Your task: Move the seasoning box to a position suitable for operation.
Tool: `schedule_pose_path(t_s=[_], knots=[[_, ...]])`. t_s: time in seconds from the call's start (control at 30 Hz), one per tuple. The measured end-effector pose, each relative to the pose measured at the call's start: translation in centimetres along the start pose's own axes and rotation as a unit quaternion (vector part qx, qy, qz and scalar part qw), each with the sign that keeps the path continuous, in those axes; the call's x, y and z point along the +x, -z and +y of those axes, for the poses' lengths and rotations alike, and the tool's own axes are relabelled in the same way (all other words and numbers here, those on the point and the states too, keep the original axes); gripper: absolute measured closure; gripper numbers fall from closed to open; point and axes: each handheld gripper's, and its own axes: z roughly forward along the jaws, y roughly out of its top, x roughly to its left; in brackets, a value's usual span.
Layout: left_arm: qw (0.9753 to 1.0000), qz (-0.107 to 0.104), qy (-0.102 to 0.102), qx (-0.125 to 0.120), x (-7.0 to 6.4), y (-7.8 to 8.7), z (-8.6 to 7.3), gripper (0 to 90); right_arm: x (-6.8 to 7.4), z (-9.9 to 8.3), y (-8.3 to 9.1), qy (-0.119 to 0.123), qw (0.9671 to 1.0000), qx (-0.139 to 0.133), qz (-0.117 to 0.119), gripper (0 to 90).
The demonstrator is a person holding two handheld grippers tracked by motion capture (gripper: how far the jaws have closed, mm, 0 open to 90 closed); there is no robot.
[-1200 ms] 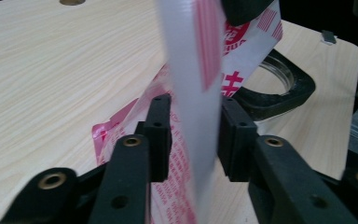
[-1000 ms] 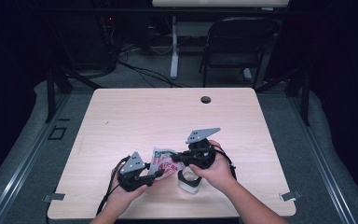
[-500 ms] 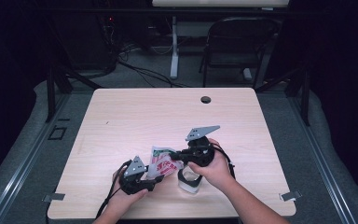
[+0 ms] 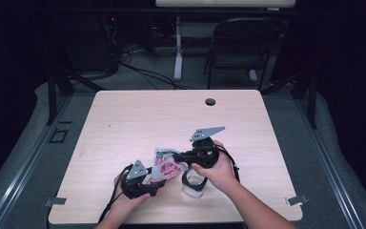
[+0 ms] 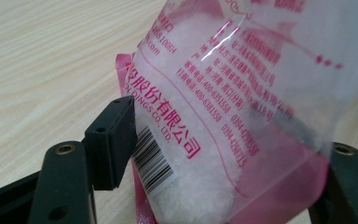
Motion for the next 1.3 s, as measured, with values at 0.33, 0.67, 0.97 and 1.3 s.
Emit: schedule_pose_path(t_s=[0.33,0.67,0.97,1.3], knots=[[0.9998,0.015,-0.007,0.013,0.02,-0.36,-0.51,31.2,-0.16,0.09,-0.10,-0.011,0.9999,-0.004,0.004,90.0],[0.9993,0.018,0.001,0.033,0.25,-0.86,-0.60,34.6,-0.27,0.09,-0.13,-0.013,0.9999,-0.007,0.006,90.0],[0.9990,0.021,0.013,0.037,0.33,-0.83,-0.65,44.9,-0.25,0.12,-0.21,-0.018,0.9997,-0.011,0.010,90.0],[0.9991,0.017,0.015,0.037,0.45,-0.65,-0.66,54.4,0.24,0.47,-0.33,-0.009,0.9999,-0.012,0.005,90.0]])
